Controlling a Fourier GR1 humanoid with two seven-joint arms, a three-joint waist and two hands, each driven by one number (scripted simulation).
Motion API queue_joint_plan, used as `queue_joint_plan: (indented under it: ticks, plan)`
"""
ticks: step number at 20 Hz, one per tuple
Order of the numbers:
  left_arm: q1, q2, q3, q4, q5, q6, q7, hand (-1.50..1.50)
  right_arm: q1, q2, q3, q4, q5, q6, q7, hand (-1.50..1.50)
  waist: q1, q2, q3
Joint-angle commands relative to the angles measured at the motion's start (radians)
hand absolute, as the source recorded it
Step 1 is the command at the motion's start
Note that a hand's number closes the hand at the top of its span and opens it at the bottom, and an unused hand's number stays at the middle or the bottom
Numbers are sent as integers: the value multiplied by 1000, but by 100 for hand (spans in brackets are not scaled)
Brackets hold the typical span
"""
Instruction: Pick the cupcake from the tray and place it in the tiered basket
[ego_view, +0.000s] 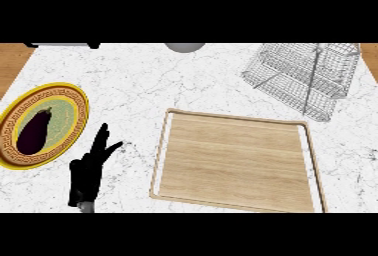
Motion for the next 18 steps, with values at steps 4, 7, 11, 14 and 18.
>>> queue_joint_plan:
  ticks: [4,7,11,14,18]
  plan:
    - [27,-21,-40,-24,-42,23,66,0,-140,66,67,275,85,-12,-133,150,-2,4,-4]
    - [12,-32,-30,28,-39,21,20,0,-114,154,115,370,167,-124,-192,150,0,8,-4]
    - [-43,-2,18,52,-18,1,52,0,-223,196,112,513,218,-159,-192,150,-3,7,-4]
    - [42,4,2,31,-13,-28,-8,0,-207,201,77,619,218,-202,-269,150,-3,6,-4]
    - [1,-7,-3,-8,-28,0,68,0,-220,224,-11,725,151,-257,-366,150,-1,8,-3]
